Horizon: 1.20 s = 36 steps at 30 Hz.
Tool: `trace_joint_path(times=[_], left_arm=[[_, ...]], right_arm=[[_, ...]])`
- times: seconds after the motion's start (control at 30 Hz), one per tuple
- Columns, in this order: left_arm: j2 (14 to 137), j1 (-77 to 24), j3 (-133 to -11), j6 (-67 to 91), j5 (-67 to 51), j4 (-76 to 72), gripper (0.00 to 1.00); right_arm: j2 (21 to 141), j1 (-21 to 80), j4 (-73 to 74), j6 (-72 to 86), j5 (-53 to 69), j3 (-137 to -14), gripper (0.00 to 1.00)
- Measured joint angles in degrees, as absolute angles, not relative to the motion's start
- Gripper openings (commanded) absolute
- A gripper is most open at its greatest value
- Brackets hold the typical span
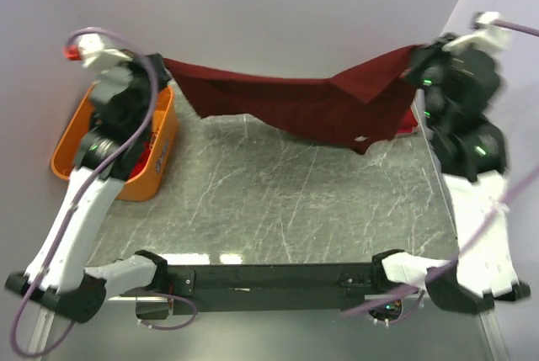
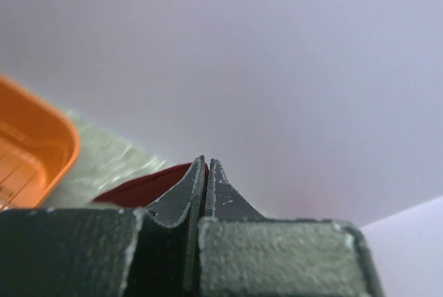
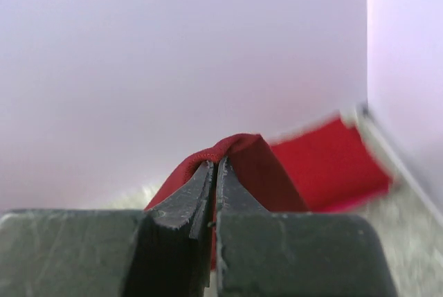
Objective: Fold and stack the t-shirts
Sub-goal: Flatten the tshirt out
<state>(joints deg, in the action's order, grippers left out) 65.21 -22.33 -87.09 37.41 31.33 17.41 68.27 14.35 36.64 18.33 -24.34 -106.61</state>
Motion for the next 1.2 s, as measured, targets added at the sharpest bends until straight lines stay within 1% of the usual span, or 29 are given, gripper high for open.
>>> trace_joint_path(times=[0.2, 0.4, 0.5, 0.67, 0.8, 0.97, 1.1, 1.2], left_arm=[[57.3, -22.3, -95.2, 35.4, 23.6, 17.4, 0.01], [53.1, -22.3, -105.0, 35.1, 14.4, 17.2, 0.01], [51.7, -22.4, -107.8, 35.1, 10.7, 17.2, 0.01], [51.9, -22.4, -109.6, 35.1, 7.3, 17.5, 0.01], [53.2, -22.4, -108.5, 35.1, 7.7, 17.5, 0.01], [56.7, -22.4, -97.2, 35.1, 15.3, 16.1, 0.01], [64.9, -22.1, -88.5, 35.6, 22.3, 15.4, 0.01], [74.8, -21.2, -82.1, 35.8, 25.0, 14.1, 0.01]], right_arm=[[60.6, 14.3, 37.5, 14.3, -21.3, -117.4, 0.0], [54.0, 14.3, 38.3, 11.0, -17.1, -127.3, 0.0], [51.1, 14.3, 36.6, 9.4, -15.8, -129.4, 0.0], [49.7, 14.2, 32.9, 6.1, -16.3, -129.2, 0.0], [51.0, 14.2, 29.6, 3.0, -19.8, -125.5, 0.0], [55.7, 14.2, 22.1, -0.6, -26.9, -113.3, 0.0], [63.2, 12.5, 16.5, -2.0, -28.8, -98.7, 0.0], [71.1, 10.4, 13.7, -2.0, -26.7, -89.1, 0.0]])
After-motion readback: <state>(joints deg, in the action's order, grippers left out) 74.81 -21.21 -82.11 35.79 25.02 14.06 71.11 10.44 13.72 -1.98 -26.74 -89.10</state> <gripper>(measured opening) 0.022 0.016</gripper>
